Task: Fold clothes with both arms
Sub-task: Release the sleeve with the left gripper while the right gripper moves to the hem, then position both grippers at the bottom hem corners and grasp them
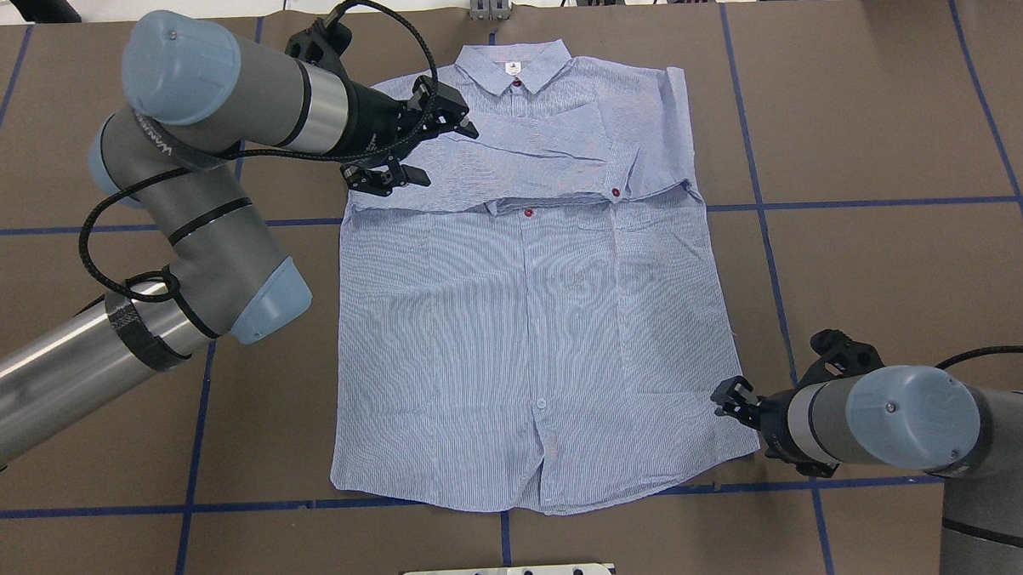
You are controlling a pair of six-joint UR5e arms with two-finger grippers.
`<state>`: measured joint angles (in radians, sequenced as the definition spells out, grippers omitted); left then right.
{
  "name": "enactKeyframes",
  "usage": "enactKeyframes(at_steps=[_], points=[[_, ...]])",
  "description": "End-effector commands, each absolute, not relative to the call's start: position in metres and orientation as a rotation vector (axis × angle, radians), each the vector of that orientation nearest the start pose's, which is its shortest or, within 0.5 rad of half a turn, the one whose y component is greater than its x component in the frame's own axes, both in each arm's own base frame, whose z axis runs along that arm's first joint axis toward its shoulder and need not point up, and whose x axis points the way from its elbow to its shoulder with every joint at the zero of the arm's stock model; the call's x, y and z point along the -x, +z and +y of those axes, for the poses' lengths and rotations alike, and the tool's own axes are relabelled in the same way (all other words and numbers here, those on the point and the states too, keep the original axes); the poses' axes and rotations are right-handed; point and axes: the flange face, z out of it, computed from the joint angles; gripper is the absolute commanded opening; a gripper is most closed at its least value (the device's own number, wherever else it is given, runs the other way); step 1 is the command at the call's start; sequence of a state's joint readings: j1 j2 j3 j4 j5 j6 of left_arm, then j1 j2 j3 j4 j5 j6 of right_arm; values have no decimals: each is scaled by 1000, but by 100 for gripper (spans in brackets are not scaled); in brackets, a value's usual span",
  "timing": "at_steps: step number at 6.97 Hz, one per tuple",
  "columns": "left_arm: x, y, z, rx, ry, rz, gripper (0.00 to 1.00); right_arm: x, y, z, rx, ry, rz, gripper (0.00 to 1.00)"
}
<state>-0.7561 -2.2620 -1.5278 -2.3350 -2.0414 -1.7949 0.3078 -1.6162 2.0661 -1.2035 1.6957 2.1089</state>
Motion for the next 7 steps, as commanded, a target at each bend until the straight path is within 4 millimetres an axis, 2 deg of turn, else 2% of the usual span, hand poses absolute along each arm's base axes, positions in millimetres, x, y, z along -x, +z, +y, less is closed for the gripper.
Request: enactKeyframes(at_steps=[1, 4, 5, 6, 7], points=[[-439, 170, -535, 12, -474, 1446, 88, 417, 415, -257, 223, 739, -808, 77], [-438, 169, -535, 12, -472, 1448, 88, 422, 422, -253, 225, 732, -793, 70], [-438, 170, -535, 12, -474, 1447, 88, 423, 421, -251, 227, 729, -793, 63], [-438, 170, -535, 12, -474, 1447, 88, 424, 422, -251, 227, 728, -792, 47], [-438, 169, -535, 13, -473, 1449, 88, 424, 421, -250, 228, 725, -793, 12]])
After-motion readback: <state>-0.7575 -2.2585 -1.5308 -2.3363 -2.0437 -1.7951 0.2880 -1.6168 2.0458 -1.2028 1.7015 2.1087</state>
